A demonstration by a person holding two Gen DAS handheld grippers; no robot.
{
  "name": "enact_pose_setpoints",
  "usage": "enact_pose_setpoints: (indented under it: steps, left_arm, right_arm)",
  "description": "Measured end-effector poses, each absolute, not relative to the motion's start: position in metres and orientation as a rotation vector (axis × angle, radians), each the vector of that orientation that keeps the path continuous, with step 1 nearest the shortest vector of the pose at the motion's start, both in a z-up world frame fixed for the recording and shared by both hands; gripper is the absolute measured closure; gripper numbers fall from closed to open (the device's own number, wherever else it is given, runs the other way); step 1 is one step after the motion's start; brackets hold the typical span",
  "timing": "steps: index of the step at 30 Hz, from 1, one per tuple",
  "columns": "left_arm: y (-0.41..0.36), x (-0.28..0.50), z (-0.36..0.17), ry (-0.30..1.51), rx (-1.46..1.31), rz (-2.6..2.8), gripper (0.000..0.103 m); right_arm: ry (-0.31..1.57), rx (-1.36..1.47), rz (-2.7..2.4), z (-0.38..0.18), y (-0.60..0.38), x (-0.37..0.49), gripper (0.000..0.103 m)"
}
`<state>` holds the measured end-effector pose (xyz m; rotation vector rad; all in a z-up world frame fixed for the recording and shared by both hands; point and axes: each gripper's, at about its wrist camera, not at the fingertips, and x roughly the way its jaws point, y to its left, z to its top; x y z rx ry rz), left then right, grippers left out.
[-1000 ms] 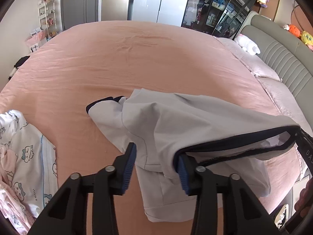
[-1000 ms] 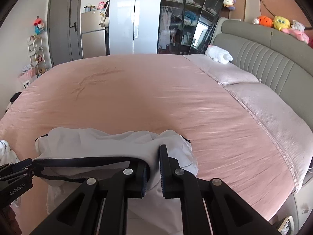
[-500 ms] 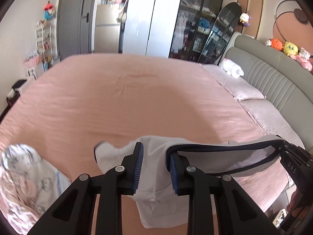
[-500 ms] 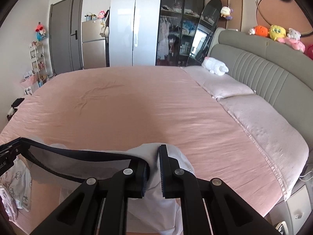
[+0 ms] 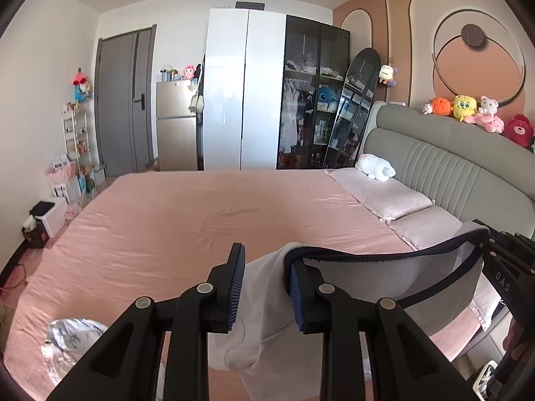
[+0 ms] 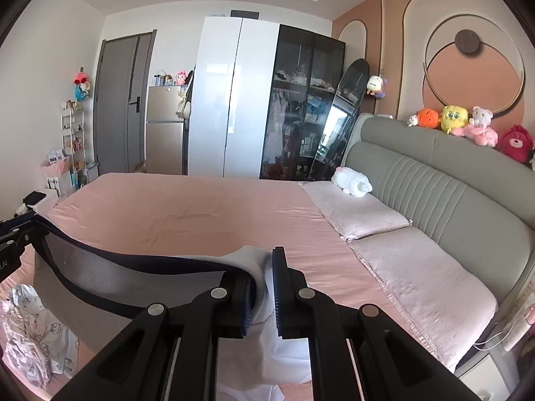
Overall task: Fold clothes
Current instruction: 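Lift the held navy-trimmed hem with both grippers and swing it over the shirt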
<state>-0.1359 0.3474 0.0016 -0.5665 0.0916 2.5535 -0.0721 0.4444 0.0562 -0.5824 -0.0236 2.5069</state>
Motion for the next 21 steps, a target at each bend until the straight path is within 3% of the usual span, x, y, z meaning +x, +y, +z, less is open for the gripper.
enact_pose_setpoints:
  steps: [11, 21]
  left_arm:
    - [0.363, -0.154, 0.044, 0.168, -0.46, 2.554, 0.08]
    - [0.407, -0.242, 0.068, 0.211, -0.451, 2.555, 0.08]
  right_arm:
    - [-0.091, -0.542, 2.512, 0.099, 0.45, -0.088, 0.097]
    - [-0.213, -0.55, 2.502, 0.125, 0.489, -0.175, 0.097]
